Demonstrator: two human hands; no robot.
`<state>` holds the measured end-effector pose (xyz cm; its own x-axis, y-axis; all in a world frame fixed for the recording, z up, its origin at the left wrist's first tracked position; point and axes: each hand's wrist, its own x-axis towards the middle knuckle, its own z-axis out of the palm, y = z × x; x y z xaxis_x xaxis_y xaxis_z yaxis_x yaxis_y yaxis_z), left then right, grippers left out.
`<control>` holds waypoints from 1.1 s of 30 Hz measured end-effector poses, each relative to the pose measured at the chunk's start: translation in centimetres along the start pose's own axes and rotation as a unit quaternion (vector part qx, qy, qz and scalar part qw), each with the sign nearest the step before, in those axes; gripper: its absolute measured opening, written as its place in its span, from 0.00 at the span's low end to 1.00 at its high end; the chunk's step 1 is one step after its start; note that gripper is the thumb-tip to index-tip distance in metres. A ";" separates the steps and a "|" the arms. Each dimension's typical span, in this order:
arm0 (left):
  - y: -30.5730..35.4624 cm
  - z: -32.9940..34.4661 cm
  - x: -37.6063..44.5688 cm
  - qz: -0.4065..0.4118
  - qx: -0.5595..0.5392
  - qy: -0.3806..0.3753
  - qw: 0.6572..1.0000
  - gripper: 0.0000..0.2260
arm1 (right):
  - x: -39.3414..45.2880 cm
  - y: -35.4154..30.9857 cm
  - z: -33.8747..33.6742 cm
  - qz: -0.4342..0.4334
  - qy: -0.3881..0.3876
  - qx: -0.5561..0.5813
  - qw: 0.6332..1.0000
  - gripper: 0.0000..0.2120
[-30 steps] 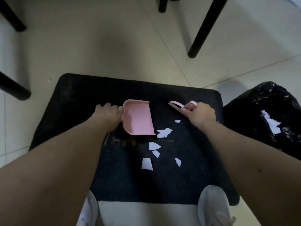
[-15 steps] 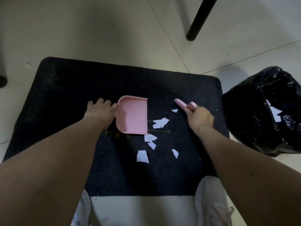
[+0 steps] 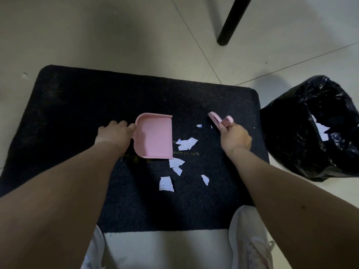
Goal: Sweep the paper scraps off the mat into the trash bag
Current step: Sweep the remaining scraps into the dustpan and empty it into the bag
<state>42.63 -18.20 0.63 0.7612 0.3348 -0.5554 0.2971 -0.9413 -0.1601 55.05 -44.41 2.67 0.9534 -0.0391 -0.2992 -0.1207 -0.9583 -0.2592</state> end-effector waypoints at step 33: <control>0.9 0.3 -0.9 0.021 -0.035 -0.020 0.999 0.22 | -5.0 -3.8 1.7 -0.034 0.005 0.107 0.994 0.21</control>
<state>42.05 -19.38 0.70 0.7505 0.2921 -0.5928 0.3060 -0.9487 -0.0799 50.30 -40.08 3.53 0.9638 0.0196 -0.2659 -0.1116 -0.8762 -0.4689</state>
